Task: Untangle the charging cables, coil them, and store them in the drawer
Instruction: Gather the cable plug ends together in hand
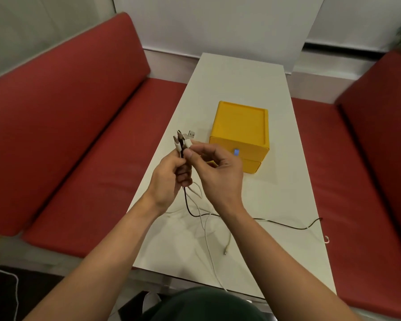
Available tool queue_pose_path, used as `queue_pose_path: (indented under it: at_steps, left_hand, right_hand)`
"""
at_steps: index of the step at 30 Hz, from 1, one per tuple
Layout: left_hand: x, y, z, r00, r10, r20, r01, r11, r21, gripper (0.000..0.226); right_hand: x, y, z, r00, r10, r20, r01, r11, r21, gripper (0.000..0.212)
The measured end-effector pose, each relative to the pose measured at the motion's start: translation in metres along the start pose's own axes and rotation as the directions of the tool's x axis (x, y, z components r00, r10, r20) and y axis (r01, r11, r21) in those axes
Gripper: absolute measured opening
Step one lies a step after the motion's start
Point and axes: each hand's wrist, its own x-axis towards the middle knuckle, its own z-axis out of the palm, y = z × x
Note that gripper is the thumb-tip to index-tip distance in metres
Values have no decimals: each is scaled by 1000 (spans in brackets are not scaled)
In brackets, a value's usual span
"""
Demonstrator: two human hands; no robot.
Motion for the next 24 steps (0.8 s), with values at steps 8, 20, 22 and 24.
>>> queue_pose_path:
  at_steps: [8, 20, 22, 24]
  left_hand:
    - [3, 0, 0, 996, 60, -62, -59, 998, 13, 23]
    - [-2, 14, -8, 996, 45, 75, -43, 999, -23, 31]
    - [-2, 14, -11, 994, 26, 105, -26, 1000, 1, 28]
    - [-2, 15, -14, 989, 26, 148, -32, 999, 37, 32]
  right_hand:
    - [3, 1, 7, 999, -20, -47, 20, 1000, 12, 20]
    - [3, -16, 9, 986, 126, 108, -150, 957, 248, 24]
    - [3, -18, 7, 983, 132, 128, -160, 956, 244, 24]
    - [5, -17, 6, 979, 141, 150, -175, 954, 244, 25]
